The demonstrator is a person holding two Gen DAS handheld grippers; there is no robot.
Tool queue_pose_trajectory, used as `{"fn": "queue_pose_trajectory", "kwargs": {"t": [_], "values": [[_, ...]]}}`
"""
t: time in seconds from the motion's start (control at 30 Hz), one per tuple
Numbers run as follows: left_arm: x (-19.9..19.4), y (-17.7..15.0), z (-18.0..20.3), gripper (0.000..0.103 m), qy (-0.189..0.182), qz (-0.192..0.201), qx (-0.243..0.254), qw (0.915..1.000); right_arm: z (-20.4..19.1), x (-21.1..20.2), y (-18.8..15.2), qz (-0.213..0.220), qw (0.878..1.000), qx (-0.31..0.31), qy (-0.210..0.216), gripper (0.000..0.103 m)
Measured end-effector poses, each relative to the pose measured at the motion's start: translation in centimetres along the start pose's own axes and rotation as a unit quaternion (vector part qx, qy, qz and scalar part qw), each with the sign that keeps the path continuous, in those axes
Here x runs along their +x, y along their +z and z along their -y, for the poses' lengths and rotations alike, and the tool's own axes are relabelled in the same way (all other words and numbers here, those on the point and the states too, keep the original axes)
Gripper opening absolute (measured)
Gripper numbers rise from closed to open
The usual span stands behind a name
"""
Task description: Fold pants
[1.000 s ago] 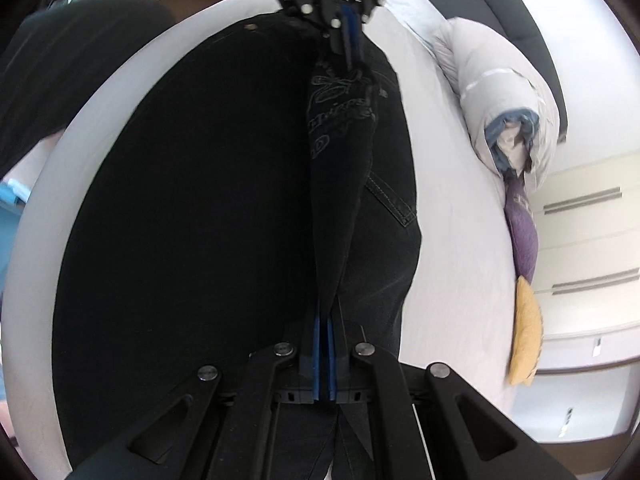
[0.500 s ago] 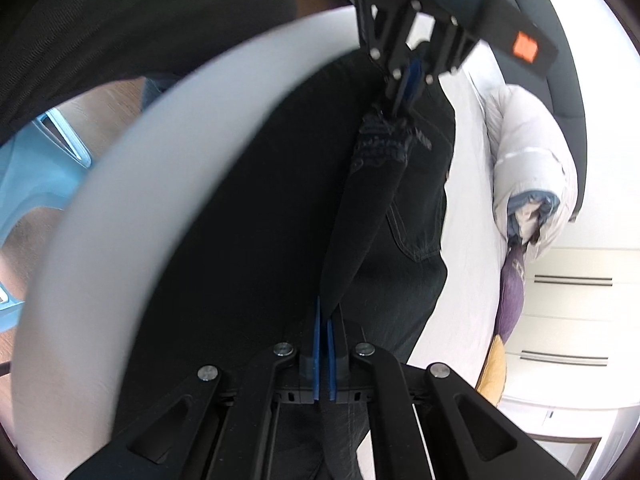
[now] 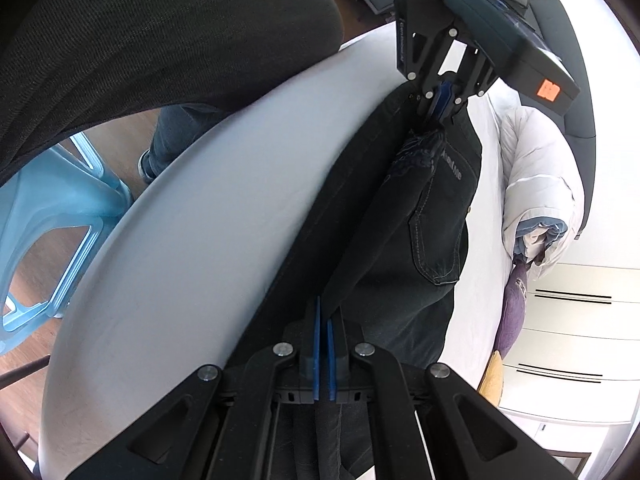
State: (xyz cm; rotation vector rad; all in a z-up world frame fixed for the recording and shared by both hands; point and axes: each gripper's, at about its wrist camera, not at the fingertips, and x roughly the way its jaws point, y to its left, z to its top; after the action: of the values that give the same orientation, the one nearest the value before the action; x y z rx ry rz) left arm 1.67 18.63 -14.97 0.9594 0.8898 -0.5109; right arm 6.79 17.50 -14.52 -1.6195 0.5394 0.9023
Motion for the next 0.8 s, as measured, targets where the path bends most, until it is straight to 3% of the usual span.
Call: {"fn": "queue_pose_trajectory", "kwargs": {"t": [0.4,0.6,0.7,0.73,0.77,0.8], "values": [[0.9,-1.0,-0.4,0.009,0.018,-0.007,-0.010,0.9998,-1.6,1.1,1.7,-0.012,1.000,0.017,0.008,0.004],[0.3,-1.7,-0.6,0.016,0.028,-0.041,0.009,0.9987,-2.1,1.4,1.4,-0.020,0.999,0.040,0.001,0.006],[-0.3,-2.5,-1.1,0.033,0.017,-0.075,0.003,0.9970,-2.4,1.4,1.5,-0.024,0.999,0.045,-0.010,0.006],[-0.7,-2.9,-1.3,0.053,0.022,-0.083,0.005,0.9963,-2.4,1.4,1.4,-0.025,0.998,0.049,-0.011,0.006],[-1.1,-3.0,-1.4,0.062,0.031,-0.080,0.006,0.9963,-2.4,1.4,1.4,-0.026,0.998,0.057,-0.014,0.006],[-1.8,-2.9,-1.7,0.062,0.042,-0.070,0.000,0.9966,-2.3,1.3,1.4,-0.028,0.997,0.063,-0.017,0.006]]}}
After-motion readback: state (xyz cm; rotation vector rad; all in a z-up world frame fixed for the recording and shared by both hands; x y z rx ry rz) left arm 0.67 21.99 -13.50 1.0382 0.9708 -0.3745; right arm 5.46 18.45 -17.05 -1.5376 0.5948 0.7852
